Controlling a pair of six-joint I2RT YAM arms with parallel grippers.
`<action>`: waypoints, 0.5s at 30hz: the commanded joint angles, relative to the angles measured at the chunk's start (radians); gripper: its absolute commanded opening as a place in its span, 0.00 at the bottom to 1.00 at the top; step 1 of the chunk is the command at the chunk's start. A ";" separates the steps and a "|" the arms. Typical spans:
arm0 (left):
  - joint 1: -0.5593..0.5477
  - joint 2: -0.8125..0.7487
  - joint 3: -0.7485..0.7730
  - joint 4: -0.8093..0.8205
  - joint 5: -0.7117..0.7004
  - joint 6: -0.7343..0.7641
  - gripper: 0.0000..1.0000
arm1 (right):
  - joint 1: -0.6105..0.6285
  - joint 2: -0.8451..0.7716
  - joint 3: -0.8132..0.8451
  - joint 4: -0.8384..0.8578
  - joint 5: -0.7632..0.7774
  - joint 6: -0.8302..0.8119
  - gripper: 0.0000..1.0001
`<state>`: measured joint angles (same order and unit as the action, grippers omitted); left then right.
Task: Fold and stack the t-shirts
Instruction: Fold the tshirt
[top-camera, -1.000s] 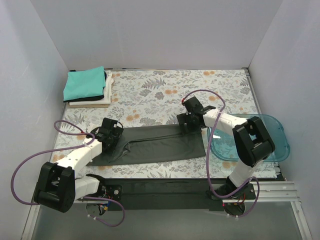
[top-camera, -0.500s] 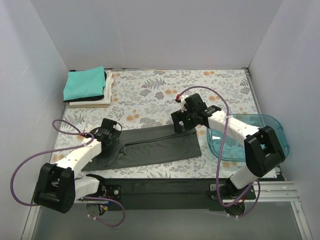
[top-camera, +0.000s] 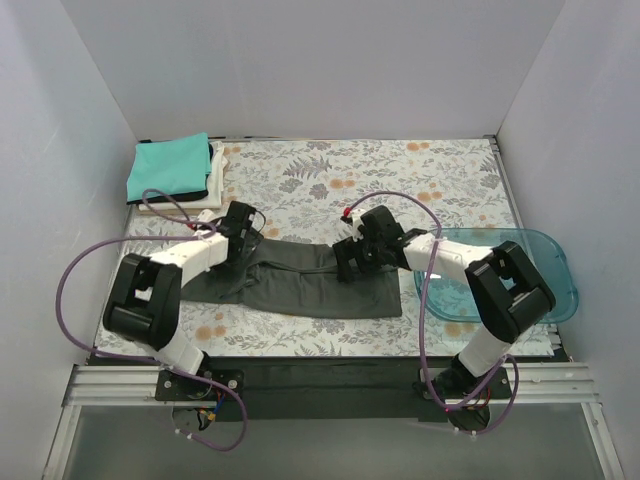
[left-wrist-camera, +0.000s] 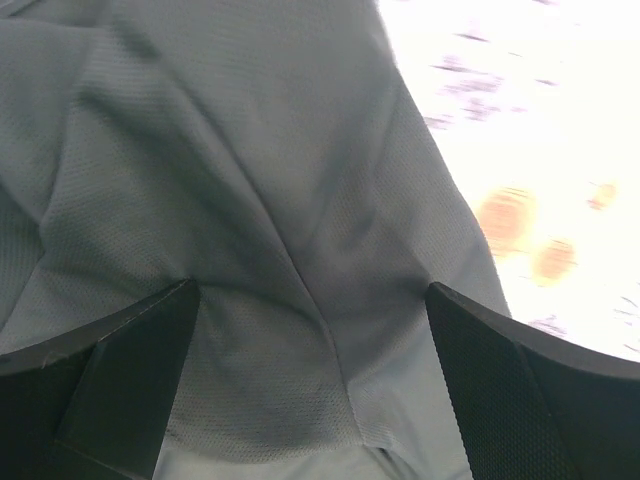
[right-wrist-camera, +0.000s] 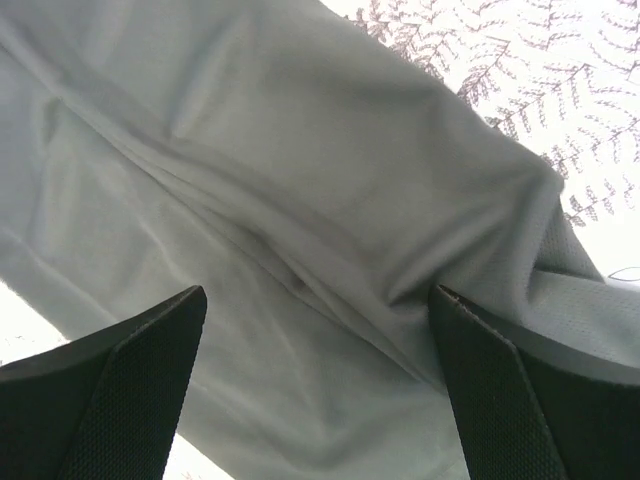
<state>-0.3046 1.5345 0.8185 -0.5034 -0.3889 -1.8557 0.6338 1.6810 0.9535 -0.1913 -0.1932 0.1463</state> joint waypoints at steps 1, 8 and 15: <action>-0.088 0.176 0.065 0.115 0.119 0.047 0.97 | 0.046 -0.044 -0.140 -0.016 0.012 0.050 0.98; -0.197 0.514 0.453 0.114 0.146 0.150 0.97 | 0.177 -0.286 -0.347 -0.019 -0.031 0.130 0.98; -0.199 0.855 0.964 0.051 0.165 0.286 0.97 | 0.329 -0.291 -0.311 0.009 -0.045 0.170 0.98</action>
<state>-0.5049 2.2345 1.6882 -0.3660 -0.3168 -1.6470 0.9184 1.3540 0.6258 -0.1390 -0.2024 0.2699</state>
